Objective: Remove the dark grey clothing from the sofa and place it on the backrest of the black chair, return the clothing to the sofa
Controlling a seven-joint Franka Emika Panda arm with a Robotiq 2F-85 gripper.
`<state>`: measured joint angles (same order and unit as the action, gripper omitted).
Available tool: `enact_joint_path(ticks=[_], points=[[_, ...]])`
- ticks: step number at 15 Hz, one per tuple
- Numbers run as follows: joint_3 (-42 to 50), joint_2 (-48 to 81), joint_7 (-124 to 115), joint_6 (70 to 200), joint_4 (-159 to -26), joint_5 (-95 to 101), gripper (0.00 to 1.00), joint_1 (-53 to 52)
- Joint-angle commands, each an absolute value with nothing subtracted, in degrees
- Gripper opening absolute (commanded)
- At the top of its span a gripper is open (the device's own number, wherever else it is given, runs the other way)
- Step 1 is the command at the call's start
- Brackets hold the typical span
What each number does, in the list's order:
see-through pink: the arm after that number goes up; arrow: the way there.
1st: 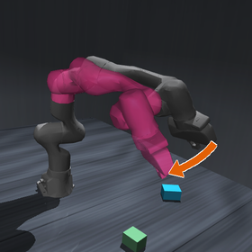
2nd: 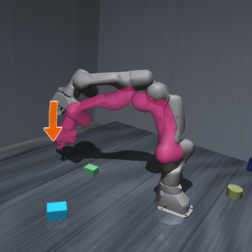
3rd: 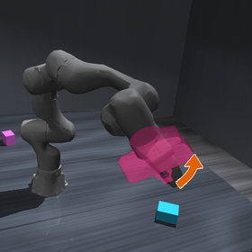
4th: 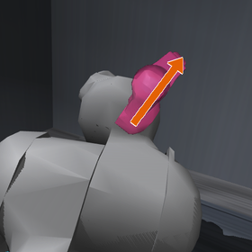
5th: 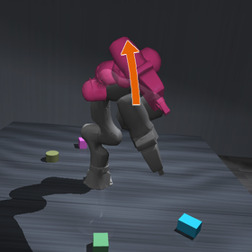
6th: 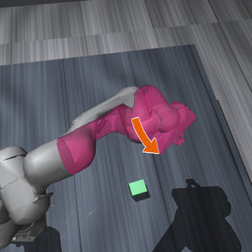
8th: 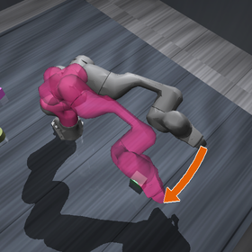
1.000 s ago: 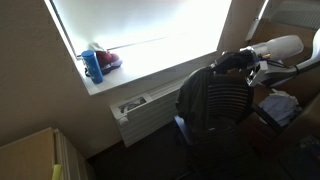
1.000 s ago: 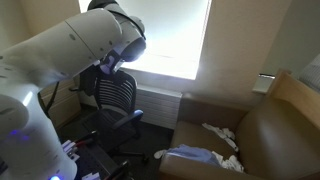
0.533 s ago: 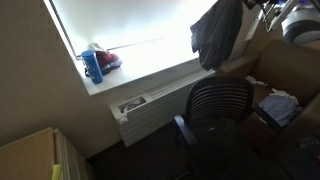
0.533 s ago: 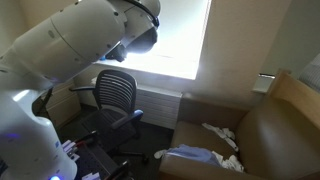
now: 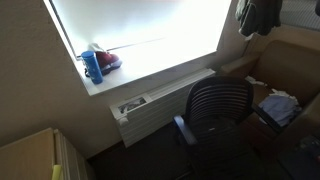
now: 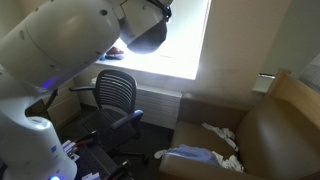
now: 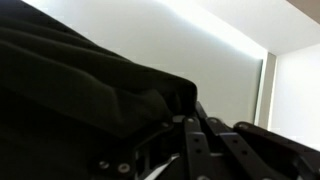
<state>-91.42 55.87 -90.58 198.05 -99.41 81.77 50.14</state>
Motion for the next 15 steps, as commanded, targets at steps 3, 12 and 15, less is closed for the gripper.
enact_joint_path(ticks=[3, 12, 15], points=[[-89.65, 60.34, -82.8, 197.98, -91.87, 82.34, 0.01, 53.39], [-85.29, 65.34, -67.31, 197.98, -90.25, 87.68, 0.01, 72.02], [-85.41, 66.62, -68.39, 197.99, -90.26, 87.77, 0.03, 72.34]])
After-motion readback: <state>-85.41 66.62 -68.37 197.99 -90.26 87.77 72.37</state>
